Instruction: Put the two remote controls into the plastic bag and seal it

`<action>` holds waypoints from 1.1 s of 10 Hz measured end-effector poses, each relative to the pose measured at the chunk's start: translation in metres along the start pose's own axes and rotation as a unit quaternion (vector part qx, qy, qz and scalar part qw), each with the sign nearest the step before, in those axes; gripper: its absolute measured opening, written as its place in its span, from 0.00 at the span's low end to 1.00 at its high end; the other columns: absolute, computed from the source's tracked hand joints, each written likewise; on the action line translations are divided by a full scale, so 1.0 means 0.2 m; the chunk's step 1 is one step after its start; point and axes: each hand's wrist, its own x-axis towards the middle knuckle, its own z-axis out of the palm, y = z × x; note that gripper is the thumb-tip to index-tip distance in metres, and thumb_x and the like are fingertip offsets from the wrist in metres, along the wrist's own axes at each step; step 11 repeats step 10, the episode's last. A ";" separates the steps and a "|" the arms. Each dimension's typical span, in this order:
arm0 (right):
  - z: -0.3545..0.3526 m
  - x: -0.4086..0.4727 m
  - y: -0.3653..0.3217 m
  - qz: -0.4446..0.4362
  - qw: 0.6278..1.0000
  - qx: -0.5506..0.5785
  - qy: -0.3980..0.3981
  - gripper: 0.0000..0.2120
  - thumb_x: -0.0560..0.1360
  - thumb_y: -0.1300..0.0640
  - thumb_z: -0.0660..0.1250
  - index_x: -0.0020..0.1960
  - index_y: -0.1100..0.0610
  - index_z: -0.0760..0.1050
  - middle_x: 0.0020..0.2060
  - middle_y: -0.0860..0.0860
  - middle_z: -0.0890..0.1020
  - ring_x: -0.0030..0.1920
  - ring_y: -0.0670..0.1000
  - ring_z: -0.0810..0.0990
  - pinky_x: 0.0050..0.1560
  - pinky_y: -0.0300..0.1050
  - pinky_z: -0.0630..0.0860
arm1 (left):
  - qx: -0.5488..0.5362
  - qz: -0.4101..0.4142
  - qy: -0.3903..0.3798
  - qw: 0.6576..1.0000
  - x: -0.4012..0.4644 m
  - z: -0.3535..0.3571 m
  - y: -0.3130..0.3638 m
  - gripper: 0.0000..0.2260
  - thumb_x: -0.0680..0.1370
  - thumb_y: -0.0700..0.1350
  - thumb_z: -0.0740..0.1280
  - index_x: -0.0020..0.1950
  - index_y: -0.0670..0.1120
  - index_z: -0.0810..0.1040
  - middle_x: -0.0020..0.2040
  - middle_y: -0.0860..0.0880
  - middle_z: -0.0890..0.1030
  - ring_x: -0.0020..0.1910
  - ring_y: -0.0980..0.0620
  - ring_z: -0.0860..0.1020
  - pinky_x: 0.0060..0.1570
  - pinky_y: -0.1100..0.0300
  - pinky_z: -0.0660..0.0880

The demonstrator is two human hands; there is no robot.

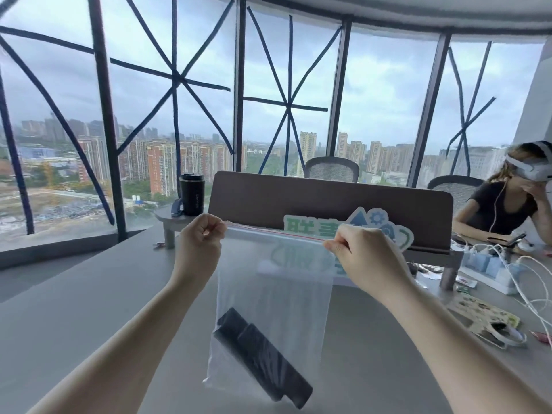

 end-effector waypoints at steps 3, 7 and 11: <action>0.55 0.72 -0.30 0.009 0.990 0.128 0.049 0.12 0.75 0.48 0.69 0.39 0.55 0.82 0.32 0.50 0.84 0.36 0.54 0.82 0.36 0.45 0.76 | 0.012 -0.062 0.059 0.996 0.68 -0.21 -0.28 0.07 0.79 0.39 0.61 0.42 0.47 0.75 0.44 0.47 0.82 0.29 0.51 0.82 0.26 0.56 0.78; 1.19 0.26 -0.44 0.056 0.965 0.195 -0.169 0.13 0.74 0.51 0.70 0.34 0.56 0.80 0.26 0.48 0.79 0.30 0.49 0.75 0.35 0.43 0.71 | 0.009 -0.175 0.059 0.983 0.39 -0.56 -0.94 0.09 0.76 0.32 0.62 0.38 0.42 0.76 0.37 0.40 0.80 0.41 0.41 0.80 0.47 0.48 0.78; 0.91 0.02 -0.35 0.101 0.926 0.312 -0.187 0.11 0.78 0.54 0.66 0.39 0.54 0.84 0.34 0.52 0.86 0.25 0.42 0.74 0.33 0.42 0.72 | 0.192 -0.133 0.080 0.969 0.00 -0.66 -0.78 0.07 0.75 0.39 0.67 0.48 0.48 0.82 0.39 0.45 0.83 0.39 0.46 0.81 0.39 0.55 0.74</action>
